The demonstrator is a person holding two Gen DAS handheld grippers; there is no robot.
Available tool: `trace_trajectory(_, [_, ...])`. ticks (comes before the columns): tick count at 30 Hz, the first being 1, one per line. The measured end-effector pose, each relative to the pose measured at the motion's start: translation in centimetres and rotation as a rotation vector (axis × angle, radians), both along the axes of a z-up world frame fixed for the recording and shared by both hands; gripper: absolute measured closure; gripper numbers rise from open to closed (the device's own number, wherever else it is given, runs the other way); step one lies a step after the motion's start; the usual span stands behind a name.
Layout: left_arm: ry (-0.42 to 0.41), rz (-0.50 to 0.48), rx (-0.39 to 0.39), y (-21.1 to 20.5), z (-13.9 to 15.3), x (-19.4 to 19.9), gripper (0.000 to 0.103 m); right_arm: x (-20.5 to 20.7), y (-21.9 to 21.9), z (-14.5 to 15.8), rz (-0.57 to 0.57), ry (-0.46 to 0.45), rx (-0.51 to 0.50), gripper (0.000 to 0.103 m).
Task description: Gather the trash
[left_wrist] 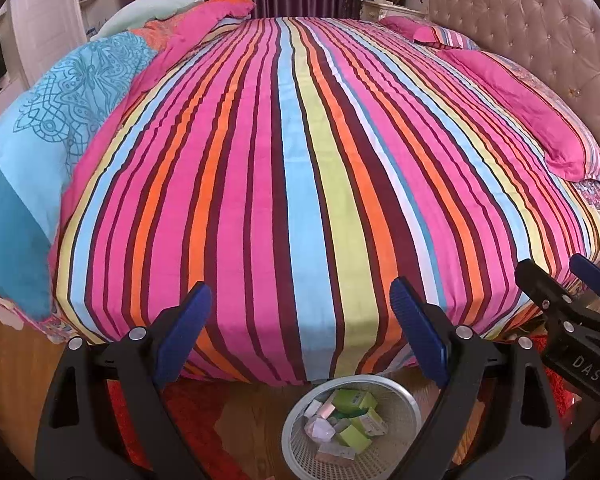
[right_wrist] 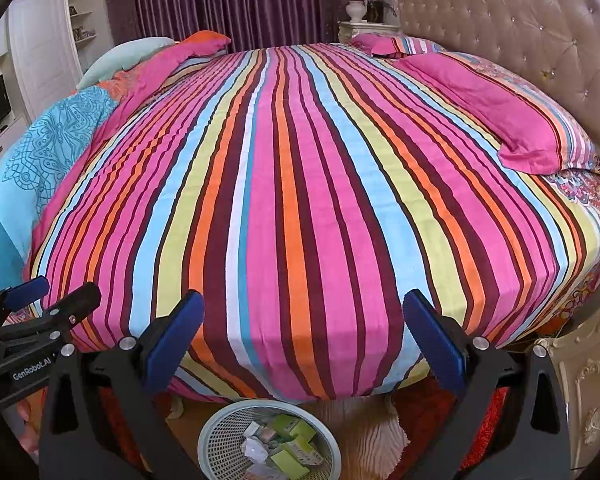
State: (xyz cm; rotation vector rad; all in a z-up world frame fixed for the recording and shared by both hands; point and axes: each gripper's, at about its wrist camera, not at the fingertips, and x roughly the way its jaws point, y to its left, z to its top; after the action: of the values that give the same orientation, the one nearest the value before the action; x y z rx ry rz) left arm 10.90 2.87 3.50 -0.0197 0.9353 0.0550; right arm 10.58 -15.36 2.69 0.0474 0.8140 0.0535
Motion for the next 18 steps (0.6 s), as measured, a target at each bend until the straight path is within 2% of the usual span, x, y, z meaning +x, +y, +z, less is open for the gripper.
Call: trace_trajectory(18, [-0.025, 0.001, 0.007, 0.13, 1.03, -0.43, 0.015, -0.25, 0.11, 0.42, 0.002, -0.015, -0.008, 0.008])
